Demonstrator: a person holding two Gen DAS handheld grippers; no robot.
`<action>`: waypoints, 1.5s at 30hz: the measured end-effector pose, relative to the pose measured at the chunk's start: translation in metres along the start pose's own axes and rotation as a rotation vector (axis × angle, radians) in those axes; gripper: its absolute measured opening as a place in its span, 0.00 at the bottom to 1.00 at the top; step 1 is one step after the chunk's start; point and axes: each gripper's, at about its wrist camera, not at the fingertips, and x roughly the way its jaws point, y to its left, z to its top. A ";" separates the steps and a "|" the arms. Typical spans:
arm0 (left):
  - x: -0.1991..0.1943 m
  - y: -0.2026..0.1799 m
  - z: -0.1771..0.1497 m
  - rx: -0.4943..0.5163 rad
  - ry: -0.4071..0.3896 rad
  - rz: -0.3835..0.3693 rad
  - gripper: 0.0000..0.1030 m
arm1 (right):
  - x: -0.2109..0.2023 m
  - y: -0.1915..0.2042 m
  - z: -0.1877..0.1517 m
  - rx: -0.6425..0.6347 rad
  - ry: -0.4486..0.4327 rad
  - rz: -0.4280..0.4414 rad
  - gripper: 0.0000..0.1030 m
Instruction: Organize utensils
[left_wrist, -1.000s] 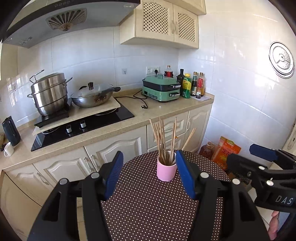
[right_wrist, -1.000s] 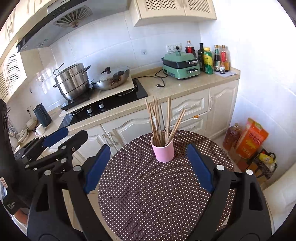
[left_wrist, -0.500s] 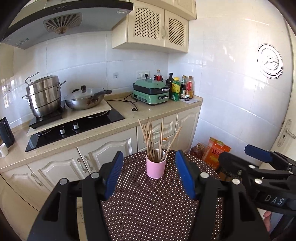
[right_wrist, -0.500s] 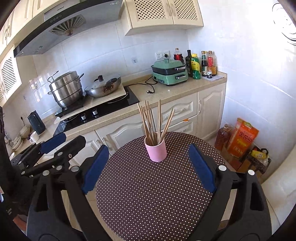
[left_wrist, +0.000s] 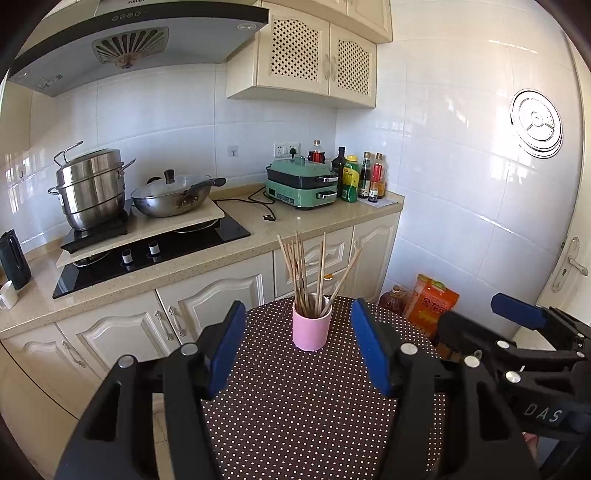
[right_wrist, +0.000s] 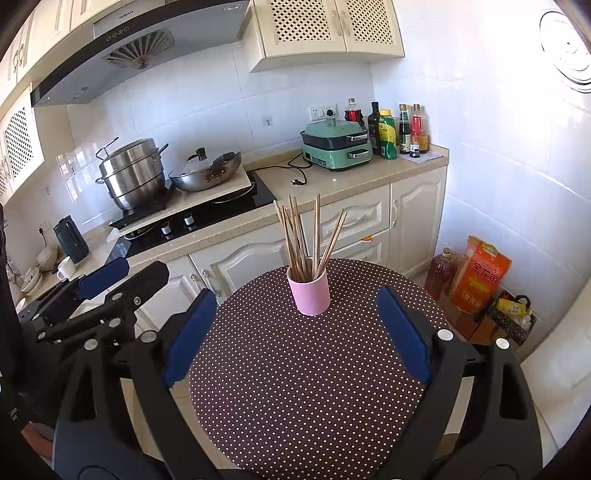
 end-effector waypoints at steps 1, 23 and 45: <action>0.000 0.000 0.000 0.002 -0.002 0.007 0.58 | 0.000 0.000 0.000 0.000 0.001 0.001 0.85; 0.002 0.008 -0.003 -0.003 -0.007 0.039 0.73 | 0.007 -0.002 -0.003 0.034 0.027 0.002 0.85; 0.009 0.005 0.000 0.015 0.002 0.033 0.73 | 0.013 -0.006 -0.001 0.058 0.040 0.010 0.85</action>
